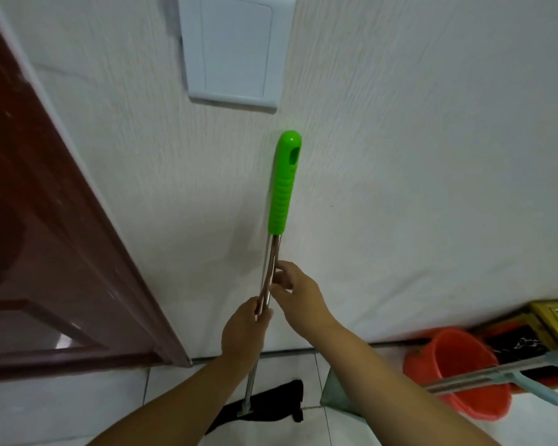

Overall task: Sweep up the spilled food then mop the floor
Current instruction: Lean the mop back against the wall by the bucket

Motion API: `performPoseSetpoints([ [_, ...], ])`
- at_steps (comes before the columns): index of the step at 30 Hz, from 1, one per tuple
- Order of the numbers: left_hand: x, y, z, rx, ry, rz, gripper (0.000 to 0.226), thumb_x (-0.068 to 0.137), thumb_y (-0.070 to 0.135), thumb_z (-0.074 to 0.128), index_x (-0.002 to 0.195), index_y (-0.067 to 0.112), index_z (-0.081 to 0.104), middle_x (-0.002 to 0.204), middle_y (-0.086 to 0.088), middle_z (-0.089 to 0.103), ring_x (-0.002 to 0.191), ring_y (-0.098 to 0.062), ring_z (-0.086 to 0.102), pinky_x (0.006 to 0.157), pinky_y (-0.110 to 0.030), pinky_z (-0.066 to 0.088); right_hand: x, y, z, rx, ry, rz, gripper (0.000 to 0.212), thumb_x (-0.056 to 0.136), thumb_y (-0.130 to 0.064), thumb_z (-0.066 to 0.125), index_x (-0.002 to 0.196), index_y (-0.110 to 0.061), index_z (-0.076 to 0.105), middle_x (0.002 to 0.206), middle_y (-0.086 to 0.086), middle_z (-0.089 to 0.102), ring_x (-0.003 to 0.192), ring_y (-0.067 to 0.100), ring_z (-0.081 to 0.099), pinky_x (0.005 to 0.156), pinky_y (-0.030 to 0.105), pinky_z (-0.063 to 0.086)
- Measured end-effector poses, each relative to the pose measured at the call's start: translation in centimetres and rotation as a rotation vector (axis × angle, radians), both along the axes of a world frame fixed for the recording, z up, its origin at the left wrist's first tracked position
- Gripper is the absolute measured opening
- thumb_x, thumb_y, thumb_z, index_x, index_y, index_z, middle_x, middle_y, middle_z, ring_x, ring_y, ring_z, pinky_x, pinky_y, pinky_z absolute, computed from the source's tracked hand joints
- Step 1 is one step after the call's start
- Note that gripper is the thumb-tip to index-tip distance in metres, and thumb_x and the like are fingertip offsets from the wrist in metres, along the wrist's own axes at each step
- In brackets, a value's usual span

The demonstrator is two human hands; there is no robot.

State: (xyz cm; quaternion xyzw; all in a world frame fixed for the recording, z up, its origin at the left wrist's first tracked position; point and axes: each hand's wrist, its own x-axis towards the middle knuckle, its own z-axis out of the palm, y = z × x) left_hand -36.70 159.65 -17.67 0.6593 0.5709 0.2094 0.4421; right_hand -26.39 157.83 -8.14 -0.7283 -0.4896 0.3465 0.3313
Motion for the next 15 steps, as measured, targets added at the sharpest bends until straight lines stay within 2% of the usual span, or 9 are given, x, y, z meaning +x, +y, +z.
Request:
performPoseSetpoints([
  [3,0.1,-0.4,-0.6,-0.011,-0.072,0.034,0.021,0.092,0.027,0.056,0.111,0.02,0.059,0.109,0.007,0.06,0.104,-0.01,0.056,0.083,-0.021,0.039,0.7,-1.0,-0.8,-0.018,0.021,-0.052,0.041,0.096,-0.011,0.051,0.137,-0.017,0.049,0.12,0.002,0.062,0.101,0.005,0.054,0.075,-0.002,0.039],
  [5,0.0,-0.6,-0.9,-0.034,-0.109,0.091,0.036,0.089,0.024,0.063,0.122,0.016,0.054,0.118,0.004,0.056,0.109,-0.01,0.052,0.089,-0.024,0.042,1.2,-1.9,-1.3,-0.021,0.046,-0.096,0.04,0.096,-0.011,0.051,0.136,-0.016,0.049,0.115,0.0,0.061,0.099,0.005,0.054,0.073,-0.004,0.037],
  [7,-0.2,-1.2,-0.9,-0.016,-0.098,0.155,0.048,0.085,0.019,0.069,0.128,0.011,0.05,0.118,0.0,0.052,0.11,-0.015,0.052,0.092,-0.029,0.045,1.8,-2.9,-1.9,-0.024,0.073,-0.152,0.037,0.096,-0.009,0.051,0.133,-0.015,0.051,0.108,-0.002,0.06,0.097,0.007,0.055,0.075,-0.004,0.038],
  [8,-0.2,-1.6,-0.7,0.016,-0.112,0.183,0.048,0.083,0.015,0.07,0.126,0.009,0.05,0.114,0.0,0.05,0.107,-0.017,0.053,0.092,-0.031,0.046,2.0,-3.5,-2.2,-0.029,0.1,-0.188,0.036,0.096,-0.007,0.05,0.131,-0.015,0.053,0.106,-0.001,0.06,0.097,0.009,0.055,0.079,0.0,0.04],
  [11,-0.4,-2.8,0.1,0.139,-0.23,0.23,0.038,0.08,0.006,0.071,0.113,0.011,0.053,0.102,0.002,0.048,0.093,-0.017,0.052,0.084,-0.031,0.048,2.8,-5.5,-3.1,-0.05,0.199,-0.296,0.034,0.095,-0.002,0.05,0.128,-0.01,0.055,0.101,0.002,0.06,0.09,0.012,0.056,0.09,0.022,0.047],
  [15,0.7,-4.5,1.4,0.214,-0.323,0.094,0.034,0.08,0.004,0.071,0.102,0.021,0.051,0.091,0.012,0.047,0.081,-0.008,0.051,0.073,-0.016,0.044,4.0,-8.9,-4.4,-0.082,0.252,-0.412,0.031,0.095,-0.001,0.05,0.124,-0.01,0.058,0.097,0.0,0.061,0.096,0.017,0.06,0.096,0.035,0.05],
])
